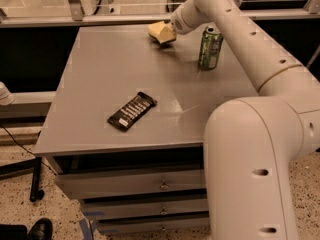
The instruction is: Pick sponge
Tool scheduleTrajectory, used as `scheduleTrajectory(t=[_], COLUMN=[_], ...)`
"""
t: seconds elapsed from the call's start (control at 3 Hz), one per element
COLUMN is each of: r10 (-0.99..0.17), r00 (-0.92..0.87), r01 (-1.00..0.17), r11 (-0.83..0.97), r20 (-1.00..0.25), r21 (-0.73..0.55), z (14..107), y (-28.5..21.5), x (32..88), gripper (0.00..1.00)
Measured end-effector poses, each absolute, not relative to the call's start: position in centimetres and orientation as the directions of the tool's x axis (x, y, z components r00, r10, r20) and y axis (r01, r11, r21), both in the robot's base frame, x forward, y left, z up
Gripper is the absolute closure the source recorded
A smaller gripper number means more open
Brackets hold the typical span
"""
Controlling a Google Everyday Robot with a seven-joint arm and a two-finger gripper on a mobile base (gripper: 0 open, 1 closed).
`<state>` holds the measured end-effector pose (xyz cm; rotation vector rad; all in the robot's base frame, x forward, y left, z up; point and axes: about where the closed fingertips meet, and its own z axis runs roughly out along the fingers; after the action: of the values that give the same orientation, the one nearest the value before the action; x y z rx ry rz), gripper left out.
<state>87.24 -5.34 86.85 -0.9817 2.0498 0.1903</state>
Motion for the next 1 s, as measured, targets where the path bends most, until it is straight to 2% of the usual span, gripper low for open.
scheduleTrajectory(t=[0.33, 1.0], r10=[-0.558, -0.535], r00=[-0.297, -0.156], r01=[-0.721, -0.775], r11=[0.663, 0.587], r20=[-0.775, -0.831], r21=[-0.202, -0.233], z=[88.9, 94.3], y=[-5.0, -3.2], x=[85.4, 79.6], gripper=[1.00, 1.00])
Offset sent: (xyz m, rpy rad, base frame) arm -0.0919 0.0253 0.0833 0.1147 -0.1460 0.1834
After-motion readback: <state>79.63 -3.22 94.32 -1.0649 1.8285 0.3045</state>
